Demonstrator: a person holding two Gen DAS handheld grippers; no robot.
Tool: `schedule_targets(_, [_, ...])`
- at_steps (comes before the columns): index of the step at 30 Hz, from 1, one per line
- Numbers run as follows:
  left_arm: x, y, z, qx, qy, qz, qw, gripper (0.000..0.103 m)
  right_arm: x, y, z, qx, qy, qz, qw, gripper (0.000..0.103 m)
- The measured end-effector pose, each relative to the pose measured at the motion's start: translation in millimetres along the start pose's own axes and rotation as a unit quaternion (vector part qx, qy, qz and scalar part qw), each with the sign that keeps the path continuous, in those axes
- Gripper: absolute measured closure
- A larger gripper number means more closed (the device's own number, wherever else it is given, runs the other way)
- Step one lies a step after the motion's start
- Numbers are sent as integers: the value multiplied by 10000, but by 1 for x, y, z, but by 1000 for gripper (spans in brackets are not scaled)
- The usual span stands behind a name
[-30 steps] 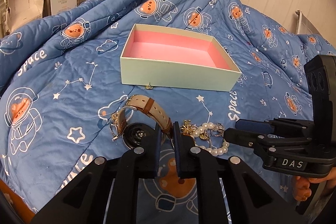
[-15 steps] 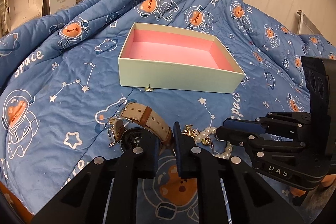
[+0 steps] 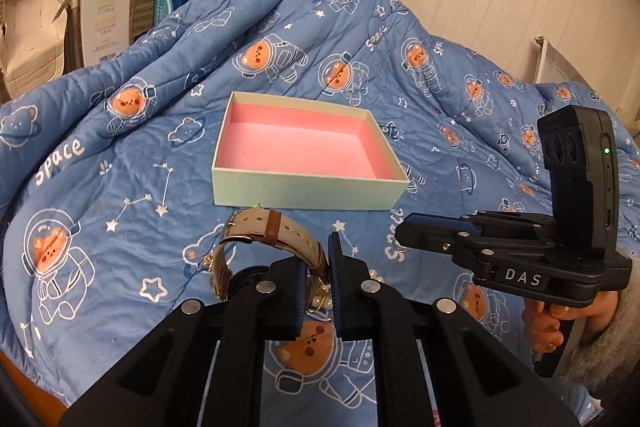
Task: Organize jewelry
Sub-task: 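Release the watch into the pink box while the right tool drops a silver ring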
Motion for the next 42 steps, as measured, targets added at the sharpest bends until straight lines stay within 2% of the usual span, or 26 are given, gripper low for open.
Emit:
schedule_targets(11, [6,71,22,-112,-298,62,9995,93,-10,57,5,-346,-179,-230,9990,85])
schedule_targets(16, [11,100,56,165,-510,49,9986,93,-22,84,23,-365,-366,-292,9982,85])
schedule_targets(17, [14,103,64,202,-429,96,9988,93,-25,88,29,-347,-416,-317,9980,85])
schedule_targets(21, [24,108,90,206,-75,363,9991,93,-38,98,50,-336,-687,-374,9964,85])
schedule_targets(24, [35,107,109,315,53,344,9989,93,-48,101,68,-253,-872,-393,9951,85])
schedule_targets(31, [45,93,131,610,116,414,9972,93,-62,100,109,228,-986,-578,9932,85])
schedule_targets(42, [44,83,142,798,138,550,9952,89,-62,104,134,467,-1156,-952,9876,85])
Point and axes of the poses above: each gripper's, at about its wrist camera, not at the fingertips, and z roughly the way its jaws point, x to its left, y to its top, the point moved 6 cm from there along z, roughly the way its jaws point, and after that the axes turned 10 degrees about -y, right-handed, at the moved point
